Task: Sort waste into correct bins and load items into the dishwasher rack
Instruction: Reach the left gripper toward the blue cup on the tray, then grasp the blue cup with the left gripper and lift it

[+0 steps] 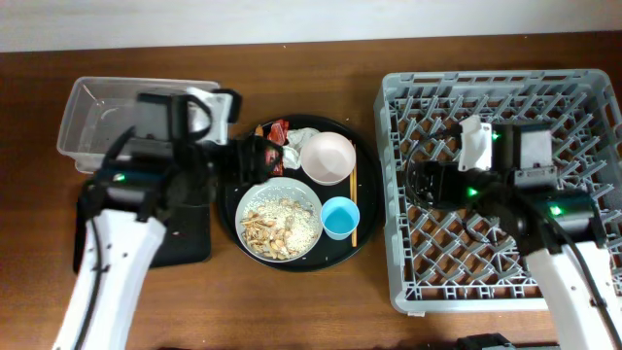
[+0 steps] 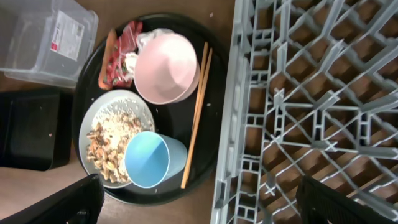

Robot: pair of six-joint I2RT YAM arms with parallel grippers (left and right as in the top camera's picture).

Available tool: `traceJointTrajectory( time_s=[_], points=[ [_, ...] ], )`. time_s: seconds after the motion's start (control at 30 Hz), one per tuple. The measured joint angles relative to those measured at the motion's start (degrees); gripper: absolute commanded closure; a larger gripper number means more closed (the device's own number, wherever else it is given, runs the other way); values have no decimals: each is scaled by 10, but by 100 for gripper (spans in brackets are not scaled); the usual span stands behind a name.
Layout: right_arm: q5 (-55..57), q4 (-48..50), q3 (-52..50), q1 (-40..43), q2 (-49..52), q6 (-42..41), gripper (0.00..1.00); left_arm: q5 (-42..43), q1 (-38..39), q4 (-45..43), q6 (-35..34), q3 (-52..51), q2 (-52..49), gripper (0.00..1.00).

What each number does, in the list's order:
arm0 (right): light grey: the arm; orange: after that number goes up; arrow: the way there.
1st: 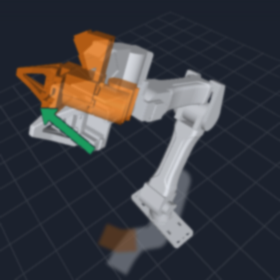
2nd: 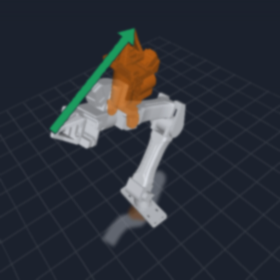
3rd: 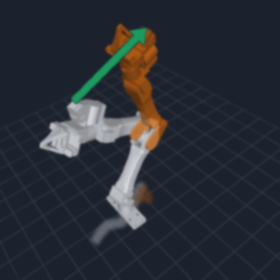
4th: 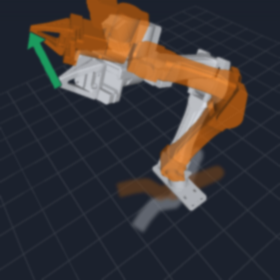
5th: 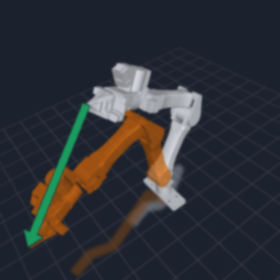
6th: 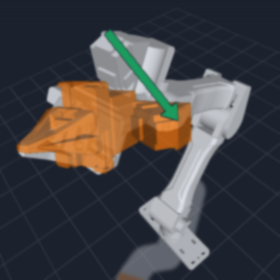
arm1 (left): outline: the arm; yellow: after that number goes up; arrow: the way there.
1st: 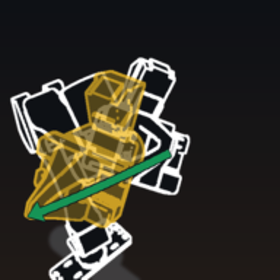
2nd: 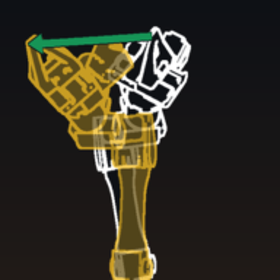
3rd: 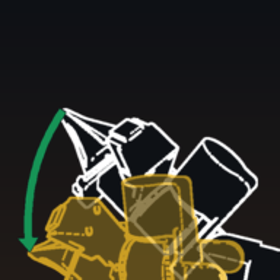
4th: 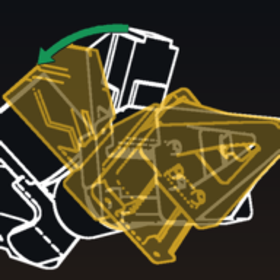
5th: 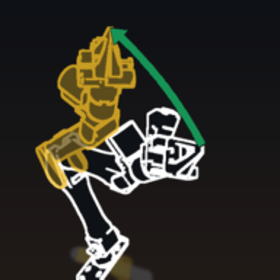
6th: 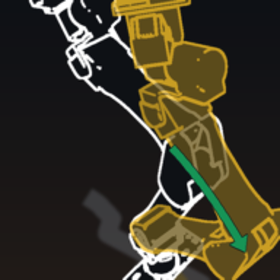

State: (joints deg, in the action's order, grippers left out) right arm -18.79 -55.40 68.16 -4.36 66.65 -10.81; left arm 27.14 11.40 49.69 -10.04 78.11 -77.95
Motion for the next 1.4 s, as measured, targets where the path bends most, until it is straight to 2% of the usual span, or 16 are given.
traceJointTrajectory(
  time_s=[0.07, 0.17, 0.27, 0.4, 0.47, 0.53, 0.6, 0.7, 0.8, 0.9, 1.07, 1.2, 1.3, 1.4],
  points=[
    [-2, 0, 0, 0, 6, -2, 2, -27, 36, 3, 0, 0, -12, 1],
    [17, -3, 0, 0, 7, -31, 2, -110, 98, 2, 0, 2, -32, 3],
    [49, -10, 0, 0, 7, -61, 2, -175, 154, 2, 0, 2, -68, 17],
    [69, -21, 0, 0, 7, -79, 2, -204, 203, 0, 1, 3, -137, 34],
    [73, -27, 1, 0, 7, -85, 2, -205, 220, 0, 0, 3, -171, 37],
    [74, -31, 1, 0, 7, -87, 2, -205, 240, -2, 0, 3, -211, 47],
    [76, -34, 1, 0, 7, -87, 2, -205, 252, -3, 1, 3, -235, 49],
    [79, -37, 1, 0, 7, -87, 2, -203, 265, -12, -1, 3, -254, 60],
    [83, -43, 1, 0, 7, -87, 2, -201, 276, -19, 1, 3, -273, 82],
    [84, -50, 1, 0, 7, -87, 2, -202, 280, -28, 1, 3, -291, 100],
    [84, -58, 1, 0, 7, -87, 2, -216, 278, -23, 0, 4, -299, 99],
    [84, -59, 2, 0, 7, -87, 2, -209, 267, 32, 0, 23, -298, 100],
    [85, -59, 2, 0, 7, -87, 2, -189, 228, 88, 0, 64, -276, 100],
    [84, -59, 2, 0, 7, -87, 2, -164, 183, 103, 0, 87, -241, 100]
  ],
)
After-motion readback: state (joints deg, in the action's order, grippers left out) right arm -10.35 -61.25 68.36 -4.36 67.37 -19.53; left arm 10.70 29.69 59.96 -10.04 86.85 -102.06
